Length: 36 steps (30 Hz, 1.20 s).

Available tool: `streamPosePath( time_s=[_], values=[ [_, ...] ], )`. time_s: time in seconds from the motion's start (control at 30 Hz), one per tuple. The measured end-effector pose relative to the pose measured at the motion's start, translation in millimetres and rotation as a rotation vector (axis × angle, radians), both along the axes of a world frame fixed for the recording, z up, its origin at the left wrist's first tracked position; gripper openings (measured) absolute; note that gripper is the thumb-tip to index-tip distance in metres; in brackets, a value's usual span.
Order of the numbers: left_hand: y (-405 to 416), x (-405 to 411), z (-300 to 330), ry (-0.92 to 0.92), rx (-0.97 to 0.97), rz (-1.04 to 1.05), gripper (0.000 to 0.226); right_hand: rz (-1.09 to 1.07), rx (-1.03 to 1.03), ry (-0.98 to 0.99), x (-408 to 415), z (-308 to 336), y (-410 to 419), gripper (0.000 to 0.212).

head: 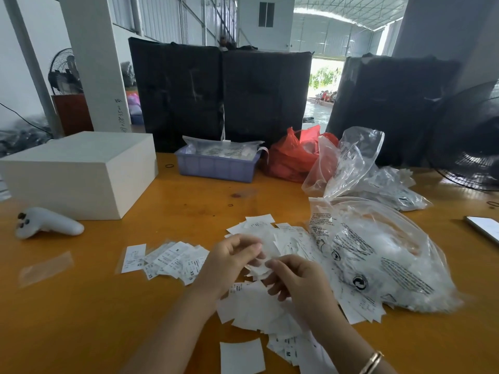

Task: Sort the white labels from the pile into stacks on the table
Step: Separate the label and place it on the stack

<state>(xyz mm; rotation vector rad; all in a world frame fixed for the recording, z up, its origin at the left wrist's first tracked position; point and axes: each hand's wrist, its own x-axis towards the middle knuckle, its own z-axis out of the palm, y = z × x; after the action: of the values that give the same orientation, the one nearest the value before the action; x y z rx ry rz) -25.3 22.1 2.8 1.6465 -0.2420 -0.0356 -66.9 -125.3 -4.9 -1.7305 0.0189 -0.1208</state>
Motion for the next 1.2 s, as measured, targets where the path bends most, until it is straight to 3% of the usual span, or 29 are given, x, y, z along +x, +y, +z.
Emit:
streamPosePath(
  time_s=[0.17,0.3,0.37,0.53,0.67,0.73,0.83,1.0,1.07,1.2],
  values=[
    [2,4,-2,0.082,-0.195,0.181,0.012,-0.183,-0.269,-0.193,10,-1,-8,0.015],
    [13,13,-1,0.097,-0.322,0.362,0.011,-0.136,-0.949,-0.372,21,-9,-13,0.027],
    [16,16,0,0.078,-0.367,0.395,0.009,-0.071,-1.132,-0.375,25,-16,-9,0.035],
    [16,16,0,0.07,-0.394,0.401,0.005,-0.112,-1.282,-0.419,27,-16,-6,0.032],
    [13,13,-2,0.051,-0.339,0.387,0.008,-0.183,-1.332,-0.434,22,-7,-1,0.008],
    [12,11,-3,0.032,-0.291,0.377,0.006,-0.251,-1.234,-0.503,21,-6,-2,0.009],
    [11,10,-4,0.008,-0.191,0.39,0.007,-0.191,-0.968,-0.452,22,-8,-4,0.004],
    [10,10,-3,-0.023,-0.157,0.311,0.008,-0.105,0.007,-0.213,13,7,-15,0.017],
    [9,9,-3,-0.013,-0.167,0.284,0.008,-0.015,0.103,-0.222,5,12,-22,0.021],
    [7,9,-5,-0.003,-0.177,0.24,0.004,0.049,-0.016,-0.246,-2,13,-25,0.015]
  ],
)
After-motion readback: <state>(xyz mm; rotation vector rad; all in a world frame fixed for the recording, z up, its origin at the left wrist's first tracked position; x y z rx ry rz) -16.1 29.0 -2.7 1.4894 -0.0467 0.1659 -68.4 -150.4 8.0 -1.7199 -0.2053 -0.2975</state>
